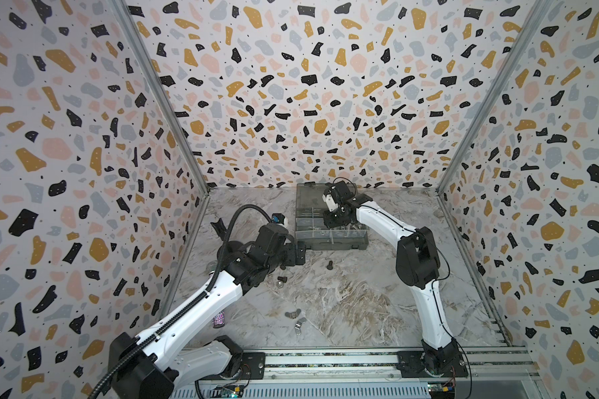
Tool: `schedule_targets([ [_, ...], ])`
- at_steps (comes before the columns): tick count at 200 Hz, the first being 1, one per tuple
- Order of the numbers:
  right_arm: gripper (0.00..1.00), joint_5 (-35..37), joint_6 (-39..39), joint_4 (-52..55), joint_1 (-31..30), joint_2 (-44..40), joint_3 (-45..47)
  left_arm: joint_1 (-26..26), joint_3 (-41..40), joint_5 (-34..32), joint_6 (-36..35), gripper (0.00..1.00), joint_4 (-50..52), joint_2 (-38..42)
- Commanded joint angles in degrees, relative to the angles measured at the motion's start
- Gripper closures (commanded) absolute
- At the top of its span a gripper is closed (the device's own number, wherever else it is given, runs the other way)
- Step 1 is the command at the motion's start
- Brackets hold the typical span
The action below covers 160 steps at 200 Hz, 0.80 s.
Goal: Sort the screws and nuts into containers
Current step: Place the nut into the container.
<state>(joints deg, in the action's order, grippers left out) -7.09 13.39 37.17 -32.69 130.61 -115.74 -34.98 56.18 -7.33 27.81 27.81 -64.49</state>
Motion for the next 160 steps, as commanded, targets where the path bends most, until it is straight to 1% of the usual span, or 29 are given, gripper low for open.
schedule_targets([
  [1,0.79,-2.2,-0.8,0.9,0.1,-0.7,-2.4,0.7,0.9,0.7,-0.7,0.00,-1.9,0.0],
  [13,0.78,-2.9,-0.8,0.7,0.2,0.0,-2.5,1.0,0.3,0.7,-0.5,0.00,-1.9,0.2],
  [22,0.75,-3.4,-0.8,0.5,0.2,0.4,-2.5,1.1,0.1,0.7,-0.3,0.01,-1.8,0.3],
  [29,0.71,-3.7,-0.8,0.6,0.2,0.6,-2.6,1.3,-0.1,0.7,-0.2,0.01,-1.8,0.5],
  [41,0.56,-4.4,-1.0,0.5,0.2,0.4,-2.5,1.5,-0.5,0.7,-0.1,0.00,-1.6,0.8],
  [49,0.52,-4.7,-1.2,0.3,0.2,-0.2,-2.2,1.6,-0.7,0.6,0.0,0.01,-1.4,1.1],
  [83,0.48,-4.9,-1.4,-1.6,0.1,-5.3,0.5,2.3,-3.0,0.0,0.7,0.00,-1.8,2.4],
  [111,0.45,-5.7,-1.4,-3.2,-0.1,-11.8,6.1,3.2,-10.6,1.0,4.1,0.01,-6.2,2.3],
  [130,0.43,-5.5,-1.4,-4.9,-0.4,-17.8,13.1,3.2,-14.6,1.6,5.5,0.00,-8.1,1.2],
  [160,0.39,-6.1,-0.3,-7.6,-1.2,-27.3,25.7,3.3,-17.8,-1.8,6.9,0.00,-8.6,-0.6],
])
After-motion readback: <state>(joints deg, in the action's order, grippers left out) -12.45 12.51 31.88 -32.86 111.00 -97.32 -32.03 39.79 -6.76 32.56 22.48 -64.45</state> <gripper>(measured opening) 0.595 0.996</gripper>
